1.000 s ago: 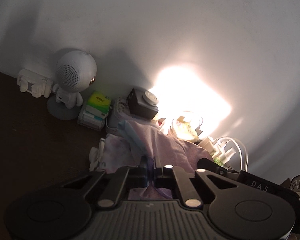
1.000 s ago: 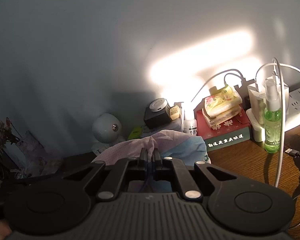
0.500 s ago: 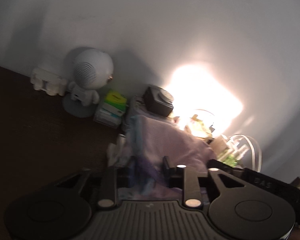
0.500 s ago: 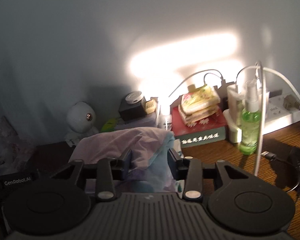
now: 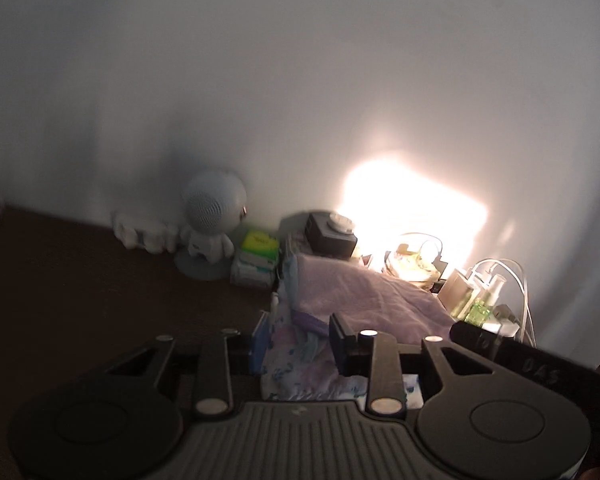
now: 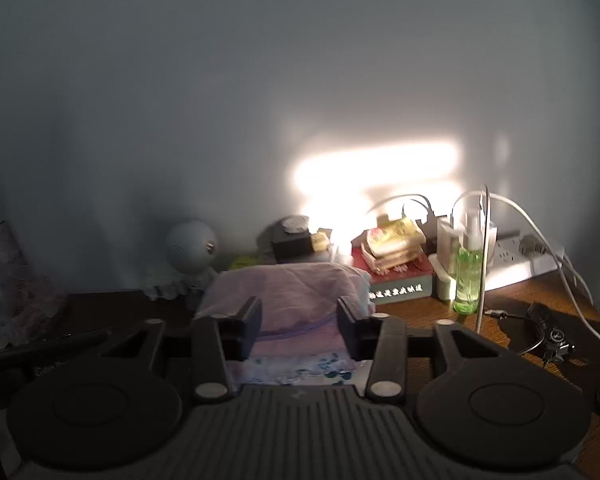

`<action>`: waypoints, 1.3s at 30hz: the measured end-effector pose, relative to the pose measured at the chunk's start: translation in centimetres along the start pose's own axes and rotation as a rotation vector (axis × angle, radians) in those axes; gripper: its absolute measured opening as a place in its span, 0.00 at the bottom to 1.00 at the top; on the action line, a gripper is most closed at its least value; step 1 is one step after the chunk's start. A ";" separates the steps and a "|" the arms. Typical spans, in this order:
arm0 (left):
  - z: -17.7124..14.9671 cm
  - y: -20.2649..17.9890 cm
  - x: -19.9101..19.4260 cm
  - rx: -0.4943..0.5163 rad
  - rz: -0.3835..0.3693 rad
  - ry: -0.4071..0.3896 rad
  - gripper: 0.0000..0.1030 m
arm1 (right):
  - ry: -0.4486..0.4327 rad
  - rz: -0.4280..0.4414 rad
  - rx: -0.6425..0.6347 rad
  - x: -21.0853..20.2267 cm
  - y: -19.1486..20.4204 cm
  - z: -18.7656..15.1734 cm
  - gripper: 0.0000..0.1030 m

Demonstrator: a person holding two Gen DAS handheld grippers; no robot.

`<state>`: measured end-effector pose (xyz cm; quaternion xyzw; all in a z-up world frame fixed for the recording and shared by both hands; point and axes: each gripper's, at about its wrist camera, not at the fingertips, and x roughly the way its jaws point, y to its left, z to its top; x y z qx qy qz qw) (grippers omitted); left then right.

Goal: Fold clothes

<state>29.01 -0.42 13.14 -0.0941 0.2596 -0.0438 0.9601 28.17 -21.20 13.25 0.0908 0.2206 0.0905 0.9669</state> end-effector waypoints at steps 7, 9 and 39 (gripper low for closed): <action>-4.2 0.5 -10.9 0.123 0.069 0.050 0.62 | -0.006 0.088 0.016 -10.3 3.1 -2.7 0.97; -6.9 1.0 -13.3 0.147 0.078 0.087 0.83 | 0.033 0.101 0.015 -12.9 3.3 -5.6 1.00; -22.9 3.7 -18.8 0.130 0.205 0.195 1.00 | 0.272 -0.065 -0.196 -16.4 6.3 -23.5 1.00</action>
